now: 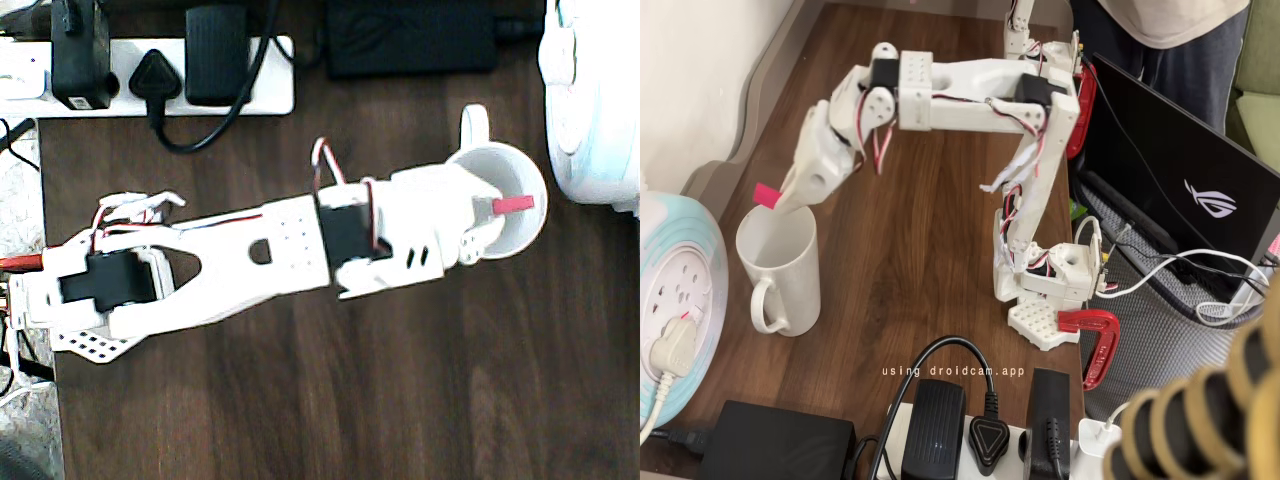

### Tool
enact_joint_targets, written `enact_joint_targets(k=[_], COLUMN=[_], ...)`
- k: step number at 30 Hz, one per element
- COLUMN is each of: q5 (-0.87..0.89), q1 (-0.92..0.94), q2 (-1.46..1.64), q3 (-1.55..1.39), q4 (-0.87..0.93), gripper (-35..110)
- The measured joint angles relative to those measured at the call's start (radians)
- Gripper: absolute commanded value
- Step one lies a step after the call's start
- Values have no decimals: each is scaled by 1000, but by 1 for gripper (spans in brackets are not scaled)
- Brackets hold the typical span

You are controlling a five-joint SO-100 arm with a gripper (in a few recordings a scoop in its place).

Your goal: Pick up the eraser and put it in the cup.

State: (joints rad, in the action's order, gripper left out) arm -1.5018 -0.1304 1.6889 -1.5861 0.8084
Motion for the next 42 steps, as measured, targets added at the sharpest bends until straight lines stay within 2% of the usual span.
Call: enact_joint_targets(k=[2,7,8,9,15,19,22,28,32,35,42], q5=[0,0,0,0,41,129,150,120,66,35,120], q1=[3,2,0,-3,-40,-74,-29,94,118,124,123], q2=[-2,-18,-20,-18,77,410,747,1307,1531,1580,1595], q3=[2,5,5,5,-25,-282,-609,-1215,-1431,-1462,-1466], q4=[0,20,26,26,40,20,-43,-161,-172,-100,34], gripper=[13,15,12,1,0,0,0,0,0,0,0])
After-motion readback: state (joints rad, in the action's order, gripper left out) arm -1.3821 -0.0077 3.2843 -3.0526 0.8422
